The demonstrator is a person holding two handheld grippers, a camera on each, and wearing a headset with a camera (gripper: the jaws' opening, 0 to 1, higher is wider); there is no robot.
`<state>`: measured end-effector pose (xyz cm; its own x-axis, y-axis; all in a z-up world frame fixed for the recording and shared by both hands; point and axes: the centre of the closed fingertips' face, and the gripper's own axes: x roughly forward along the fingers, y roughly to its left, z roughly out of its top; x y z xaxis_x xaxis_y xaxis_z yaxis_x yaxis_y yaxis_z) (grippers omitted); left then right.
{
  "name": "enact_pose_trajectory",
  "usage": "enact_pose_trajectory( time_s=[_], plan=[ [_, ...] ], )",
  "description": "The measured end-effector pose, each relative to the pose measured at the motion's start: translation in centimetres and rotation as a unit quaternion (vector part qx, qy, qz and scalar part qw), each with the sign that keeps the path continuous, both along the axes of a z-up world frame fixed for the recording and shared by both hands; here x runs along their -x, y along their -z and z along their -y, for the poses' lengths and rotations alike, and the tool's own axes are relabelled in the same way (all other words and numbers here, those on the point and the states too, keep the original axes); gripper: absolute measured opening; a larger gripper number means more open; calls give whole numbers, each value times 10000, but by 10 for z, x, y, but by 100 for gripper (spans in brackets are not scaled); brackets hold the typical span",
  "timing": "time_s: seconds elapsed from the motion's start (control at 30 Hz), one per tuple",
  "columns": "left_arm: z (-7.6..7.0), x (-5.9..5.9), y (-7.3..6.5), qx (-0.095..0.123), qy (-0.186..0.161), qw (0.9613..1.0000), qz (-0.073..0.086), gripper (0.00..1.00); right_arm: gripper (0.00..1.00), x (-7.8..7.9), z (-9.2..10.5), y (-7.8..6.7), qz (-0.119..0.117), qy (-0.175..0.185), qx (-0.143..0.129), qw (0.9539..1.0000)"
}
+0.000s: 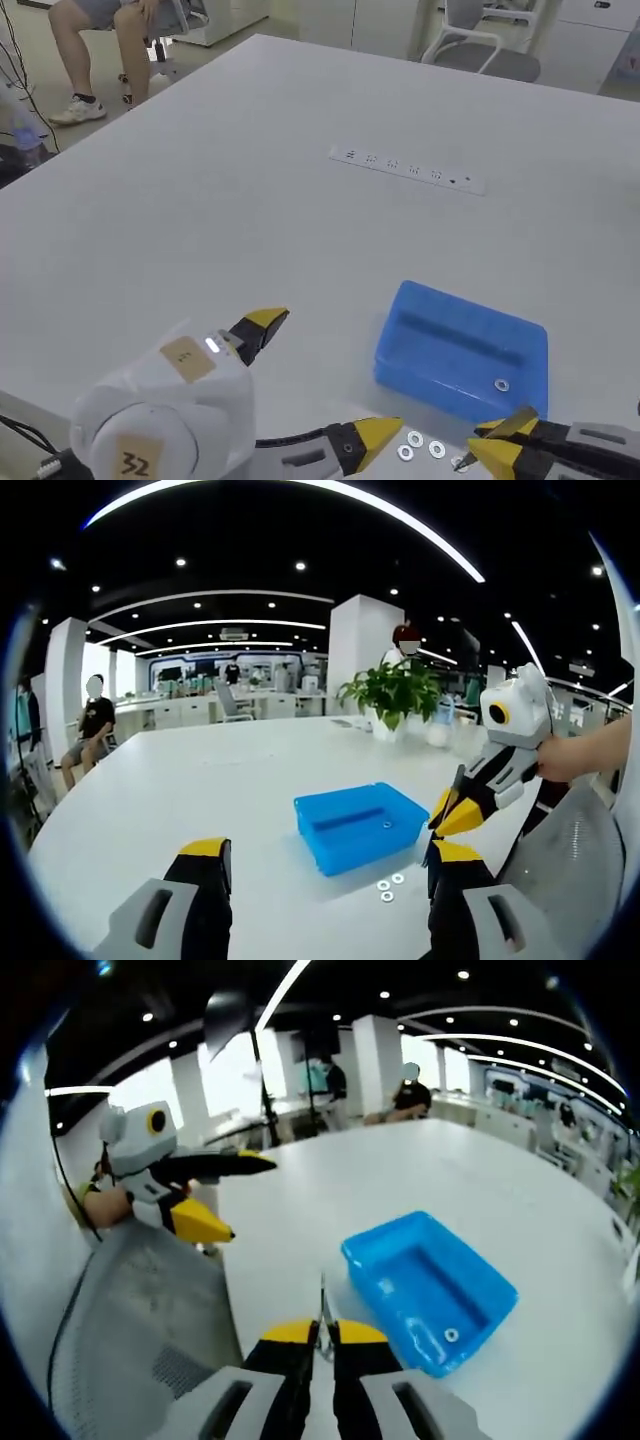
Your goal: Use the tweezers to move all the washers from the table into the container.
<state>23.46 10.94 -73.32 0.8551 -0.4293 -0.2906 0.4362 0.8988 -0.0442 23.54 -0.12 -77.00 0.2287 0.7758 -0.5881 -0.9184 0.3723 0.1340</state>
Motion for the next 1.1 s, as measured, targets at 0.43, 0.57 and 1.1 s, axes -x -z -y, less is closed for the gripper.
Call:
enact_pose_trajectory(
  time_s=[0.43, 0.57, 1.1],
  plan=[
    [0, 0, -1, 12, -19, 10000, 2, 82, 3, -29, 7, -28, -147, 264, -246, 9992],
    [0, 0, 0, -8, -19, 10000, -15, 81, 3, -41, 10, -31, -241, 415, -338, 9983],
    [1, 1, -2, 117, 14, 9999, 26, 82, 3, -90, 14, -6, -486, 829, -141, 9953]
  ],
)
